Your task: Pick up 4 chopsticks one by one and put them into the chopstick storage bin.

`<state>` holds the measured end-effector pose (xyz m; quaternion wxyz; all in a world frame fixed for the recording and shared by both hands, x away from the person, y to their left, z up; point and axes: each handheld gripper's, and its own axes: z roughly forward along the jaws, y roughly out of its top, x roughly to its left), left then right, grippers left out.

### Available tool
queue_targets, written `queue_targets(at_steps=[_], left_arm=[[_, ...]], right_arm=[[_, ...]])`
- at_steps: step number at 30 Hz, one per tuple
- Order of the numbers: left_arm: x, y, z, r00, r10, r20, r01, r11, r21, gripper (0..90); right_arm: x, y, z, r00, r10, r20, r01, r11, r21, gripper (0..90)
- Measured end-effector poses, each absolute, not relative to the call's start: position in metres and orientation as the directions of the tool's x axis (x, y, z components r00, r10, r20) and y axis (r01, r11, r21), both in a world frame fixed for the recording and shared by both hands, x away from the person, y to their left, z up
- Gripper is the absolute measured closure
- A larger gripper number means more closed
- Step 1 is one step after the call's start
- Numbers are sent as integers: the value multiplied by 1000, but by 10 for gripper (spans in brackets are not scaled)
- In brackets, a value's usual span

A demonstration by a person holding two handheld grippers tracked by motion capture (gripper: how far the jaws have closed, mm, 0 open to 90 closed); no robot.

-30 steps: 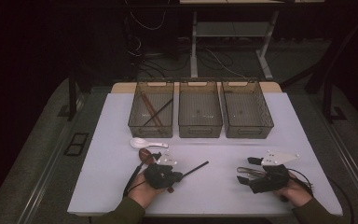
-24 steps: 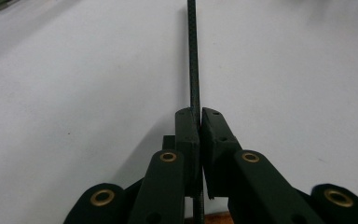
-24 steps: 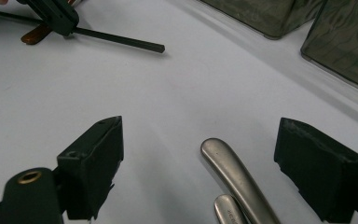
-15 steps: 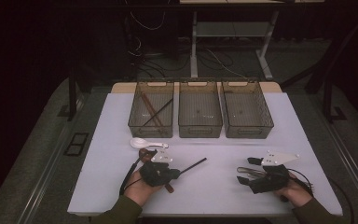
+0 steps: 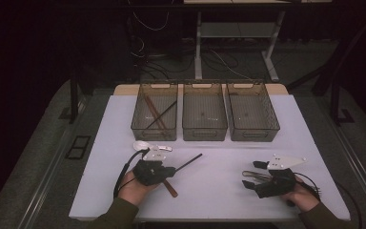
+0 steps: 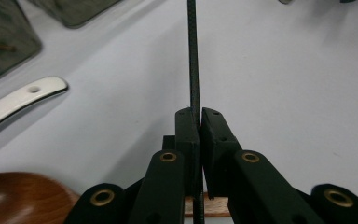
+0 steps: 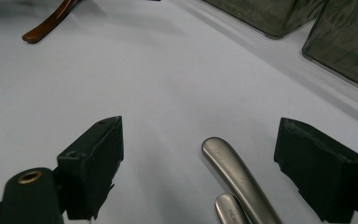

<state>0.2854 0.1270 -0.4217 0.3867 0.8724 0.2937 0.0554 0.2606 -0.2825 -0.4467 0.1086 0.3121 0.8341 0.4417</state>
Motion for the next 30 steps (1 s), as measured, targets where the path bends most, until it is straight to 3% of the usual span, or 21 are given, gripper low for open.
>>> queue_targets(at_steps=[30], left_arm=[[315,173,-399,746,658,-99,504,-461,731,847]], right_arm=[[261,-282,-447,-782,616,95,428,419,801,156]])
